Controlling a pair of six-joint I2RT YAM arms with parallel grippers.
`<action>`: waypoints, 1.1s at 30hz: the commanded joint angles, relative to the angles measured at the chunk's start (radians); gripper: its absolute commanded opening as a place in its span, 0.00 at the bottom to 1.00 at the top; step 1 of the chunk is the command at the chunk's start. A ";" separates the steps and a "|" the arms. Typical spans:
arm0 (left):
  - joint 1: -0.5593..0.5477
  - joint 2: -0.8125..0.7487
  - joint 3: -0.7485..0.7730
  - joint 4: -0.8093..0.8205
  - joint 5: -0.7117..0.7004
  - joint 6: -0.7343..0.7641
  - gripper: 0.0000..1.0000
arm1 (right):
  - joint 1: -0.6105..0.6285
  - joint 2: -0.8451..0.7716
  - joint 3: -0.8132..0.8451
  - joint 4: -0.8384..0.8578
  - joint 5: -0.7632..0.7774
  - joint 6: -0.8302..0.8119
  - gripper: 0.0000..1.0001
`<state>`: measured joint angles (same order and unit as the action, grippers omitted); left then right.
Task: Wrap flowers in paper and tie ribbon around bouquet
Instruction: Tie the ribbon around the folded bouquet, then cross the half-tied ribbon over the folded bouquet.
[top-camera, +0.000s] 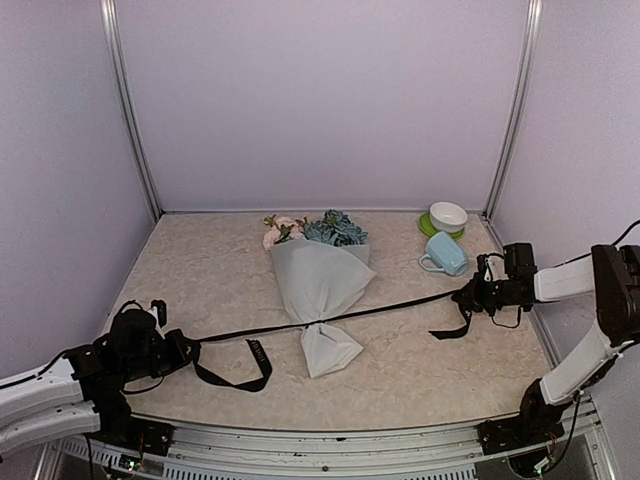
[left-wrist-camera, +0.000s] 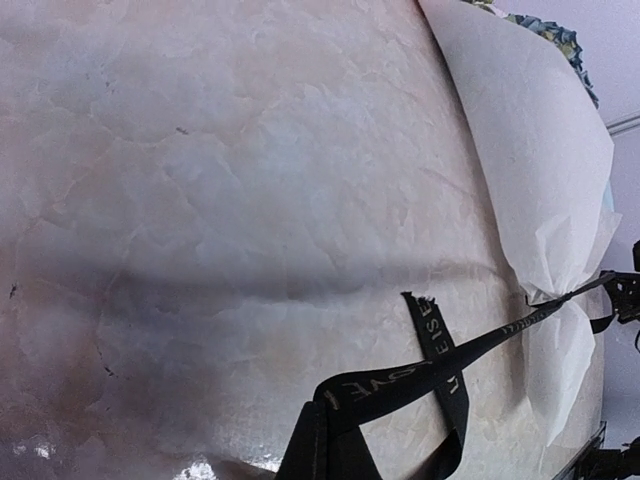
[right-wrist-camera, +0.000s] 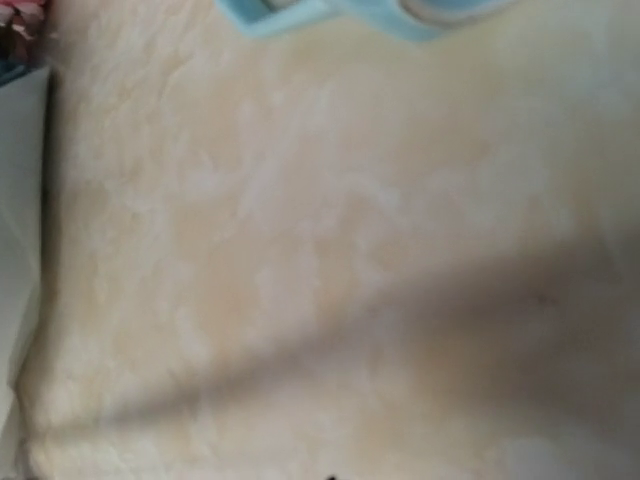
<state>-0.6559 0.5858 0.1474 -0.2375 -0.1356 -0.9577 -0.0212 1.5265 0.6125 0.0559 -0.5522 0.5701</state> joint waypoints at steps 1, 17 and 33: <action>0.030 -0.042 -0.011 -0.131 -0.113 -0.024 0.00 | -0.062 0.033 -0.011 0.052 0.114 0.006 0.00; -0.125 0.190 0.320 -0.043 -0.134 0.206 0.00 | 0.308 -0.148 -0.047 -0.047 0.194 -0.085 0.00; -0.548 0.707 0.806 0.174 -0.236 0.529 0.00 | 0.857 -0.400 -0.038 -0.370 0.213 -0.079 0.81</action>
<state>-1.1713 1.2686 0.9157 -0.1417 -0.3626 -0.5583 0.7582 1.1099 0.4564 -0.1398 -0.4427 0.5377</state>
